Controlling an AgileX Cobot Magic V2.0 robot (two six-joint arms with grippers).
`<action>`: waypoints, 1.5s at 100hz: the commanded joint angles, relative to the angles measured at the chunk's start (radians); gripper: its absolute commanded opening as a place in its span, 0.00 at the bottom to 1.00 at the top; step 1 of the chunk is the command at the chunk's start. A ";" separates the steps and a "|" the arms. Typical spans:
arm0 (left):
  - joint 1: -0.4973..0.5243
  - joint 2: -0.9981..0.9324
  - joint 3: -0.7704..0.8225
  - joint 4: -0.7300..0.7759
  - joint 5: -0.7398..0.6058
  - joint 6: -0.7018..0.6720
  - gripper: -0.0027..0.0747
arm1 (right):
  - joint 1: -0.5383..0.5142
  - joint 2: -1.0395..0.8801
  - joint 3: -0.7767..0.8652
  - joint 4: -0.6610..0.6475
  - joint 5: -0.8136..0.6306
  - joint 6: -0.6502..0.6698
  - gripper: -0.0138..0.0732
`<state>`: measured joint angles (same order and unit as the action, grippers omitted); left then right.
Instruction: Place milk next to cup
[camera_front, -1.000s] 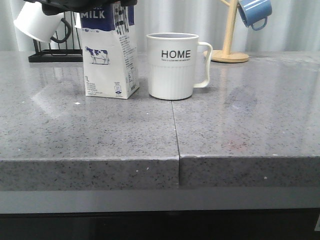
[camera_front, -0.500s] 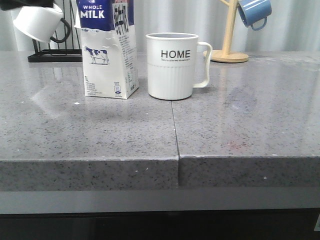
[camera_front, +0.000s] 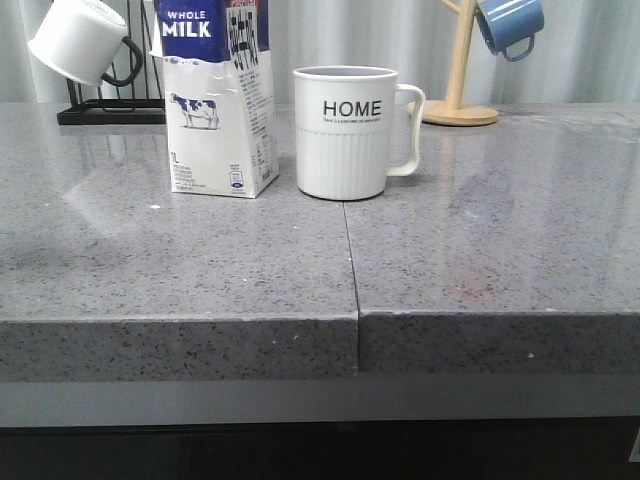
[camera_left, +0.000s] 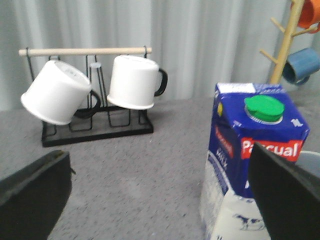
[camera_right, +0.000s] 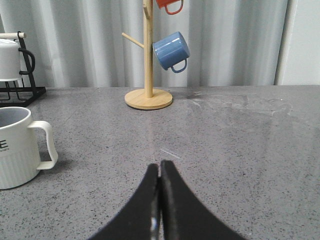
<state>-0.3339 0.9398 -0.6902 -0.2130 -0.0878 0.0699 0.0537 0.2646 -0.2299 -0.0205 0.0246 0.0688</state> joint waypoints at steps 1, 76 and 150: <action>0.059 -0.065 -0.014 0.109 0.026 -0.090 0.92 | -0.006 0.007 -0.029 -0.006 -0.074 0.000 0.02; 0.238 -0.656 0.381 0.113 0.072 -0.143 0.42 | -0.006 0.007 -0.029 -0.006 -0.074 0.000 0.02; 0.238 -0.683 0.404 0.113 0.077 -0.143 0.01 | -0.006 0.007 -0.029 -0.006 -0.074 0.000 0.02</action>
<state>-0.1001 0.2508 -0.2575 -0.1005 0.0627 -0.0645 0.0537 0.2646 -0.2299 -0.0205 0.0246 0.0688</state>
